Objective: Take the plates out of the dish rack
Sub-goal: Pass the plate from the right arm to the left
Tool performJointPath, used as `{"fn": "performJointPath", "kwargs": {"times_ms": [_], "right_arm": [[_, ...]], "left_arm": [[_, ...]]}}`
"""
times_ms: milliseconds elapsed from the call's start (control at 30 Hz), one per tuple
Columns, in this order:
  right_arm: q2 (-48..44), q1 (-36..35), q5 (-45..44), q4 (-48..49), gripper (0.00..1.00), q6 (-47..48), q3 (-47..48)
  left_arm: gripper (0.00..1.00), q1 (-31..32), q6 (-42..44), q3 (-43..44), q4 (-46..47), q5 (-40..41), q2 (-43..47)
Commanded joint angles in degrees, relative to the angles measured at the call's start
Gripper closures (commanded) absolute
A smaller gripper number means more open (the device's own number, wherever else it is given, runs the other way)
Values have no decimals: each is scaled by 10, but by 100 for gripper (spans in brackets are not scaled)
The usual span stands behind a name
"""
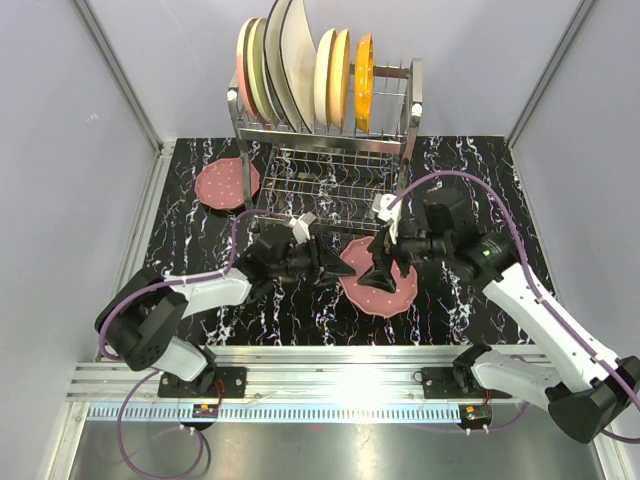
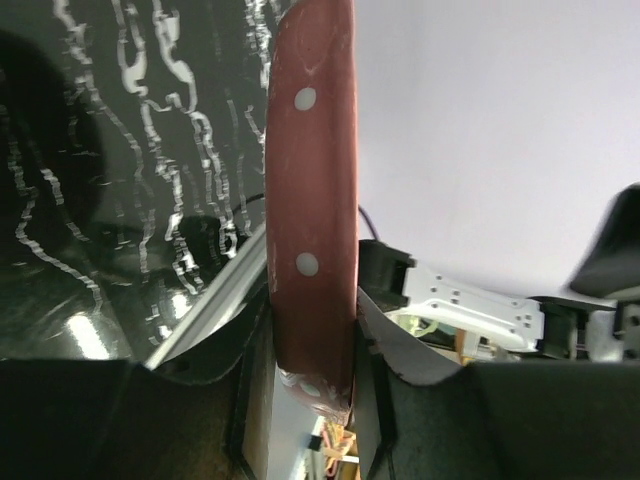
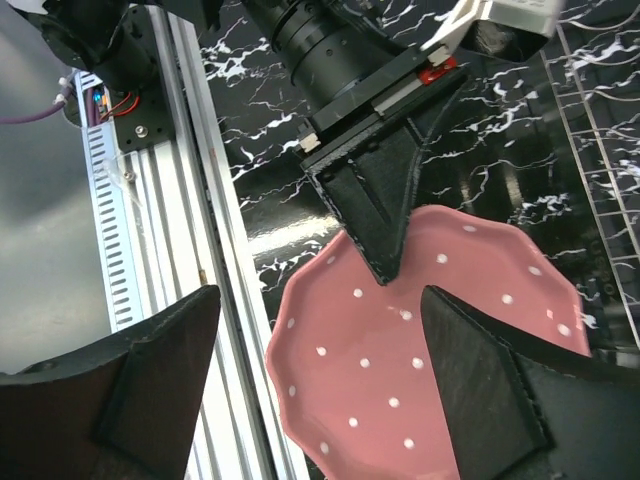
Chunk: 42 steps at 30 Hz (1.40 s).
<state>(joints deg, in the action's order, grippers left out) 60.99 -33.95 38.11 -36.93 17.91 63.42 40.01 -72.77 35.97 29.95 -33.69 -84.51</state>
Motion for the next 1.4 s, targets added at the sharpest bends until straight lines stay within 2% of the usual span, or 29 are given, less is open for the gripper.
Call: {"fn": "performJointPath", "kwargs": {"times_ms": [0,300,500,600,733,867,900,967,1267,1300,1367], "right_arm": [[-25,23,24,-7,10,32,29],[-75,107,-56,-40,2,48,41],[-90,164,-54,-32,1,41,8],[-93,188,-59,-20,0,37,-11],[-92,216,-54,-3,0,34,-33],[-88,240,-38,13,0,28,-56],[-84,245,-36,21,0,25,-59],[-80,259,-25,29,0,21,-75],[-108,287,-1,26,0,35,-94],[-110,289,-2,21,0,39,-95],[-113,292,-5,19,0,41,-100]], "left_arm": [[100,-5,29,7,68,-30,43],[100,-45,98,-45,40,-58,115],[100,-108,131,-106,8,-117,203],[100,-166,143,-142,-25,-152,249],[100,-282,191,-165,-132,-204,354],[100,-387,224,-165,-211,-263,409],[100,-431,232,-165,-231,-288,414],[100,-444,242,-160,-247,-284,419],[100,-580,92,-179,-59,-292,425],[100,-606,43,-187,7,-287,428],[100,-626,-27,-208,68,-277,425]]}}
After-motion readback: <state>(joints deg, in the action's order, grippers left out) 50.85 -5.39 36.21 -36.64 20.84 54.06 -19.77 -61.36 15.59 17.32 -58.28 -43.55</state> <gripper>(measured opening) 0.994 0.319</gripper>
